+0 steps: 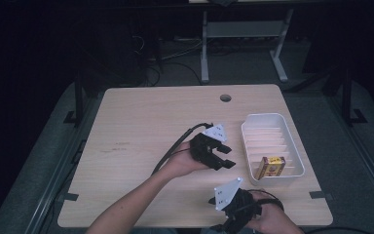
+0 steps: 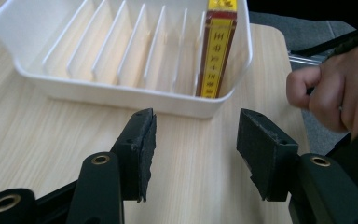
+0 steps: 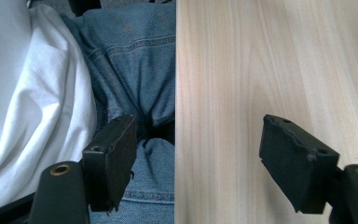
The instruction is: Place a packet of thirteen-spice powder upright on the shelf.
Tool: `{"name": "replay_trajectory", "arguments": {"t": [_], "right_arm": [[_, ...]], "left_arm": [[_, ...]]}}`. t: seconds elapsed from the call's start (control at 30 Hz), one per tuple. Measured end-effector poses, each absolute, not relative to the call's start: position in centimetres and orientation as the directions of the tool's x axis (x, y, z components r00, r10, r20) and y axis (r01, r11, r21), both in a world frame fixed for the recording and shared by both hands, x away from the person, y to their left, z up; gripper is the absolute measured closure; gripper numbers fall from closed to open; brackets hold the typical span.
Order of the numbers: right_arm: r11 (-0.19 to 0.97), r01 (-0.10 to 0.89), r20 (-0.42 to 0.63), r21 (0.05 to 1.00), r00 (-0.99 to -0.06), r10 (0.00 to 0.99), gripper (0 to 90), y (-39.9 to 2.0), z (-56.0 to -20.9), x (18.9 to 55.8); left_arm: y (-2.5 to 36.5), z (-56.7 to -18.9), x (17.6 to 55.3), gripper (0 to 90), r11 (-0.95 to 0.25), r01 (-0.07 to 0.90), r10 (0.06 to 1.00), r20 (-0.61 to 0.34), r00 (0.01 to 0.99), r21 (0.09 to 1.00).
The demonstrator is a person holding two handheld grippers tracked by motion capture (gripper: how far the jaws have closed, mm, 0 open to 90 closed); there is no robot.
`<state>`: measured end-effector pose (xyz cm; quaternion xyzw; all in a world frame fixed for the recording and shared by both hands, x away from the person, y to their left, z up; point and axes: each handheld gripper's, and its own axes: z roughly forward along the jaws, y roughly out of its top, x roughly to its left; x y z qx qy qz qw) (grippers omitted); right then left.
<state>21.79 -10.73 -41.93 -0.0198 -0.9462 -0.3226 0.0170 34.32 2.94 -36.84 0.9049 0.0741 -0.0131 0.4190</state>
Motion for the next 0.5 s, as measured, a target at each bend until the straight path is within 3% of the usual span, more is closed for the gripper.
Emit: {"name": "replay_trajectory", "arguments": {"t": [0.5], "right_arm": [[0.768, 0.085, 0.052, 0.634, -0.996, 0.067, 26.6, -11.9, -41.5, 22.3]], "left_arm": [[8.4, -37.5, 32.7, 40.4, -0.631, 0.194, 0.209, -0.076, 0.975, 0.752]]}}
